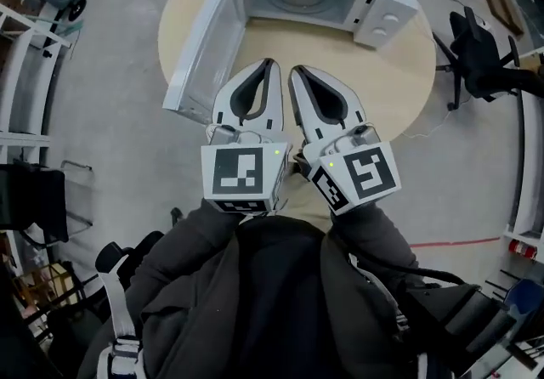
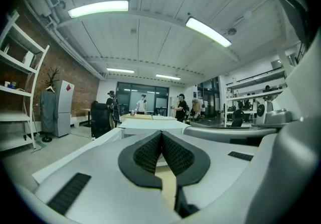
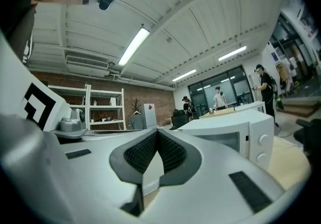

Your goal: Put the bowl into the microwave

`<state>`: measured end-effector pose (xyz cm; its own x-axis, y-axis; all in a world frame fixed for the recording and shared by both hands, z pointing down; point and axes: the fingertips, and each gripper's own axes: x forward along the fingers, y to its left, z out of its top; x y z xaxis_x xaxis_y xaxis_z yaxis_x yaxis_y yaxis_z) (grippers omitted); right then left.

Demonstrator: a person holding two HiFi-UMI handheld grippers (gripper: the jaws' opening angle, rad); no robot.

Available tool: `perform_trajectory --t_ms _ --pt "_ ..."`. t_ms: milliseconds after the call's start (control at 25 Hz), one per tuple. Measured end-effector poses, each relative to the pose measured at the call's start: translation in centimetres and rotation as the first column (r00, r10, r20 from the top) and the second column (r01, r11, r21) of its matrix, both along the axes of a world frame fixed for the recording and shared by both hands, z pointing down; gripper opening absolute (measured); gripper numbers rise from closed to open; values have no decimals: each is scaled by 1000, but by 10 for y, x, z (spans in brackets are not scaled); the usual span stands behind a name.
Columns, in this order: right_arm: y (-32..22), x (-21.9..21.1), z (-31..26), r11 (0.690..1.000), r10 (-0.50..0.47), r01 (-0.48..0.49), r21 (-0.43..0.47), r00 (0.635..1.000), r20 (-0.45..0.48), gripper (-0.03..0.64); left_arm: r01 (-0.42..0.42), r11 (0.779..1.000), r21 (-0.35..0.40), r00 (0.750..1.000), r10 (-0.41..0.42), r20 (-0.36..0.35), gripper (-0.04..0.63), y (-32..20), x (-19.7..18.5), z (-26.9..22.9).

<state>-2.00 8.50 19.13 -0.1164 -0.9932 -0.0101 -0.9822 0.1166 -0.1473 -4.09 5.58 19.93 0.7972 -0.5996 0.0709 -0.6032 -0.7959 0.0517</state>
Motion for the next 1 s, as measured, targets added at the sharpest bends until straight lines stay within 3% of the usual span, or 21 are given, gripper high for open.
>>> perform_trajectory --t_ms 200,600,1000 --pt "32 -27 -12 999 47 -45 26 997 -57 9 19 999 42 998 -16 -61 9 34 -35 -23" --pt "60 -36 -13 995 101 -100 17 992 -76 8 -16 997 74 998 21 -60 9 64 -52 -24" --pt "69 -48 -31 996 84 -79 52 991 -105 8 -7 996 93 997 14 -72 9 72 -64 -39"
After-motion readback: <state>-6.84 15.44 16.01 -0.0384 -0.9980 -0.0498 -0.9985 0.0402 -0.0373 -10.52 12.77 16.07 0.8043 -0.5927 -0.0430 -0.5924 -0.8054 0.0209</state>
